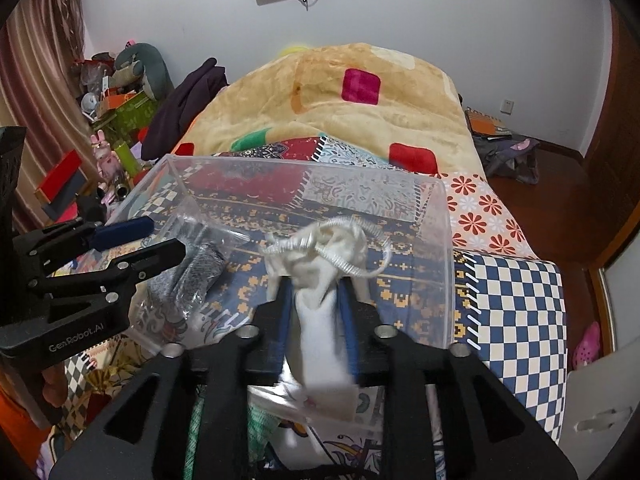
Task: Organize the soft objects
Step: 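Lower the grey sock and white pouch into the clear box, opening both tools, then grasp the black-white hair tie with the left tool while the right grasps the green glove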
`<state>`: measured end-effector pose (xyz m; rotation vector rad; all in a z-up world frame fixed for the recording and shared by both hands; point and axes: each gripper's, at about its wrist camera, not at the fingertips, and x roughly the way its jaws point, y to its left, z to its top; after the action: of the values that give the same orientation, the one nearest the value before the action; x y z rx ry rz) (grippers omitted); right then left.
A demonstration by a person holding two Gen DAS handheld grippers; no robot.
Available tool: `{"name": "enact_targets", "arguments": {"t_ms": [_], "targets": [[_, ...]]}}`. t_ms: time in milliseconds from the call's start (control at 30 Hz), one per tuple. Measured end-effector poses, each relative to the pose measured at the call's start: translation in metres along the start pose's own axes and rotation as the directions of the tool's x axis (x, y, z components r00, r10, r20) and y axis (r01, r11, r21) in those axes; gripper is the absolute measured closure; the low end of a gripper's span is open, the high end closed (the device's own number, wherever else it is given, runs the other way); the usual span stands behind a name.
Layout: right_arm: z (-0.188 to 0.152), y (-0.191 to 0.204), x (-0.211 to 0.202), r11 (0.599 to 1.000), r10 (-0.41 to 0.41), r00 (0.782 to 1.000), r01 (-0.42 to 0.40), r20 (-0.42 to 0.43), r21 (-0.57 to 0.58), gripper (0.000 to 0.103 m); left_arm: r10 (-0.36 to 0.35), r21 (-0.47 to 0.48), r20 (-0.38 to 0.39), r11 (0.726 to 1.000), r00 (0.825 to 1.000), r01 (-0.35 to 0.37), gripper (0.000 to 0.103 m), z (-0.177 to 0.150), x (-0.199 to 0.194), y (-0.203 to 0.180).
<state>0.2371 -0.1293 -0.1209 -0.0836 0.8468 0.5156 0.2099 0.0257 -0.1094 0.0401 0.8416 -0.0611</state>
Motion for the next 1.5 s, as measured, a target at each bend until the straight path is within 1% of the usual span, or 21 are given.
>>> {"name": "enact_targets", "arguments": {"t_ms": [33,67,100,133,267,400,467,533,700,833,967,1067,1100,1133,1233,1267,1300,1333,1400,1467,1500], "targets": [[0.000,0.001,-0.003,1.000,-0.001,1.000,0.001,0.009,-0.001,0.068,0.001,0.001,0.007,1.000,1.000,-0.001,0.045,0.000,-0.003,0.000],[0.000,0.002,-0.005,1.000,-0.003,1.000,0.003,0.019,-0.004,0.061,0.003,0.003,0.011,1.000,1.000,-0.003,0.044,0.001,-0.005,0.001],[0.000,0.003,-0.008,1.000,-0.005,1.000,0.005,0.028,-0.006,0.057,0.008,0.006,0.019,1.000,1.000,-0.009,0.043,0.001,-0.009,0.000],[0.000,0.004,-0.014,1.000,-0.007,0.999,0.007,0.042,-0.010,0.055,0.013,0.009,0.028,1.000,1.000,-0.013,0.040,0.001,-0.012,0.000],[0.001,0.009,-0.032,1.000,-0.004,0.996,0.006,0.091,-0.024,0.040,0.020,0.013,0.068,1.000,0.997,-0.021,0.032,-0.002,-0.031,0.000],[-0.003,0.014,-0.055,0.999,0.004,0.988,0.003,0.152,-0.044,0.024,0.016,-0.005,0.101,1.000,0.995,-0.015,0.018,-0.009,-0.052,0.003],[-0.007,0.015,-0.066,0.999,0.023,0.984,-0.016,0.175,-0.043,0.021,0.017,-0.012,0.116,1.000,0.993,-0.015,0.013,-0.013,-0.062,0.004],[-0.012,0.016,-0.074,0.998,0.044,0.982,-0.036,0.184,-0.043,0.021,0.018,-0.015,0.133,1.000,0.991,-0.016,0.009,-0.018,-0.073,0.005],[-0.027,0.019,-0.084,0.996,0.086,0.981,-0.078,0.177,-0.052,0.021,0.011,-0.016,0.148,1.000,0.989,-0.009,0.006,-0.036,-0.090,0.004],[-0.044,0.025,-0.082,0.993,0.112,0.983,-0.104,0.144,-0.059,0.021,0.002,0.000,0.117,1.000,0.993,-0.002,0.006,-0.054,-0.091,0.001],[-0.058,0.031,-0.077,0.989,0.141,0.985,-0.135,0.104,-0.067,0.021,-0.010,0.026,0.075,1.000,0.997,0.008,0.006,-0.072,-0.081,-0.007],[-0.064,0.036,-0.069,0.986,0.154,0.985,-0.148,0.075,-0.076,0.021,-0.020,0.035,0.061,0.999,0.998,0.018,0.006,-0.080,-0.075,-0.012],[-0.066,0.038,-0.066,0.985,0.156,0.985,-0.151,0.067,-0.078,0.021,-0.027,0.032,0.058,0.999,0.998,0.025,0.009,-0.084,-0.073,-0.014],[-0.068,0.039,-0.063,0.985,0.155,0.986,-0.150,0.058,-0.080,0.021,-0.037,0.030,0.054,0.999,0.998,0.036,0.016,-0.086,-0.072,-0.015],[-0.073,0.039,-0.051,0.985,0.158,0.987,-0.156,0.021,-0.076,0.021,-0.067,0.027,0.033,0.997,0.997,0.066,0.027,-0.090,-0.065,-0.017],[-0.074,0.039,-0.047,0.984,0.162,0.987,-0.161,0.008,-0.071,0.025,-0.074,0.029,0.028,0.997,0.997,0.073,0.029,-0.090,-0.063,-0.019],[-0.075,0.040,-0.045,0.985,0.162,0.987,-0.161,0.000,-0.069,0.033,-0.079,0.033,0.026,0.996,0.997,0.078,0.033,-0.090,-0.061,-0.020],[-0.075,0.039,-0.041,0.984,0.162,0.987,-0.163,-0.011,-0.068,0.037,-0.085,0.039,0.023,0.996,0.996,0.084,0.038,-0.090,-0.060,-0.022],[-0.076,0.039,-0.038,0.983,0.172,0.985,-0.174,-0.030,-0.065,0.051,-0.099,0.050,0.021,0.994,0.995,0.098,0.043,-0.088,-0.056,-0.027],[-0.078,0.039,-0.037,0.983,0.172,0.984,-0.174,-0.034,-0.062,0.057,-0.111,0.062,0.020,0.992,0.994,0.110,0.048,-0.086,-0.053,-0.032],[-0.078,0.039,-0.037,0.983,0.172,0.985,-0.173,-0.031,-0.061,0.061,-0.122,0.067,0.016,0.990,0.992,0.121,0.053,-0.085,-0.050,-0.035]]}}
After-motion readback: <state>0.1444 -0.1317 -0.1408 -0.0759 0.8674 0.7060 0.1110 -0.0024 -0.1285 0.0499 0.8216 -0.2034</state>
